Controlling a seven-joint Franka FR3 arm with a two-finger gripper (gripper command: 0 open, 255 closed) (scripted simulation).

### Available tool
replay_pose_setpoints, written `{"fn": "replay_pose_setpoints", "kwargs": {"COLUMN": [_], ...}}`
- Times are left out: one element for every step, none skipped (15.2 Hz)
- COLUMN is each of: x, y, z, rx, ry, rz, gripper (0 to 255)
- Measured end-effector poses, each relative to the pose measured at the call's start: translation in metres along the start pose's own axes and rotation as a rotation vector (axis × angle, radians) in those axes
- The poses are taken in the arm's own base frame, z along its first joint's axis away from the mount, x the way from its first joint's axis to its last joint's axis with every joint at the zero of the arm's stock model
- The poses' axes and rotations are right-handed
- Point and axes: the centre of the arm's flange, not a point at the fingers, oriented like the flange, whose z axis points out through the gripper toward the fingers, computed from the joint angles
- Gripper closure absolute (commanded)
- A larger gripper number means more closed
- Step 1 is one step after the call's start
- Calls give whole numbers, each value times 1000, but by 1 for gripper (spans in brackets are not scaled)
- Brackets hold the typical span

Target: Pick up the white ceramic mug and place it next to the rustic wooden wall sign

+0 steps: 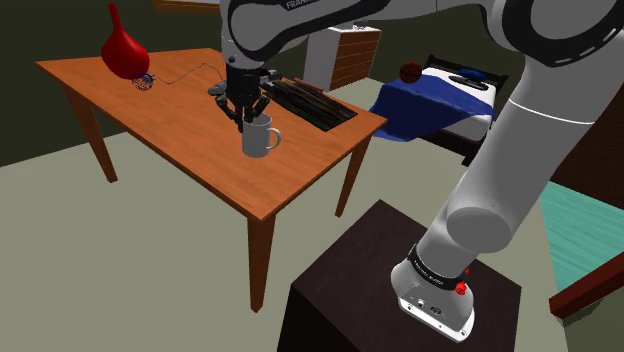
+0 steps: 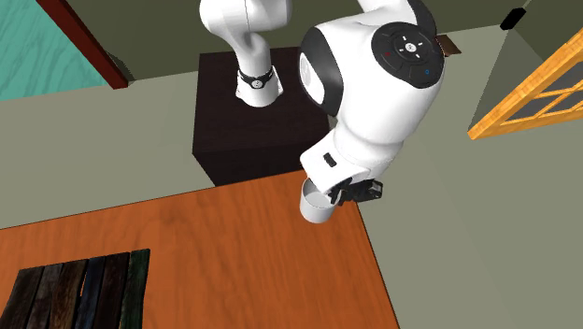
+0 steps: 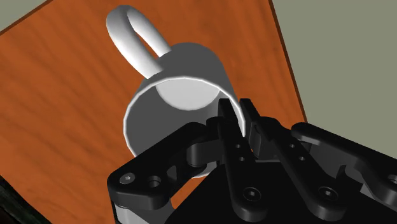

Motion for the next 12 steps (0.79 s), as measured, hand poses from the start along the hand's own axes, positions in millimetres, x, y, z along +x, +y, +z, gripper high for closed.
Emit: {"fn": "replay_pose_setpoints", "kwargs": {"x": [0, 0, 0, 1, 1, 2, 2, 2, 3, 4, 4, 5], "y": [1, 1, 0, 1, 1, 0, 0, 0, 0, 1, 1, 1], "z": [-5, -10, -15, -21, -26, -31, -36, -41, -46, -52, -57, -63], "rx": [0, 0, 0, 0, 0, 0, 0, 0, 0, 0, 0, 0], "ry": [0, 0, 0, 0, 0, 0, 0, 0, 0, 0, 0, 0], "rz": [0, 0, 0, 0, 0, 0, 0, 0, 0, 0, 0, 0], "gripper": [255, 255, 255, 255, 255, 255, 255, 255, 255, 255, 255, 255]}}
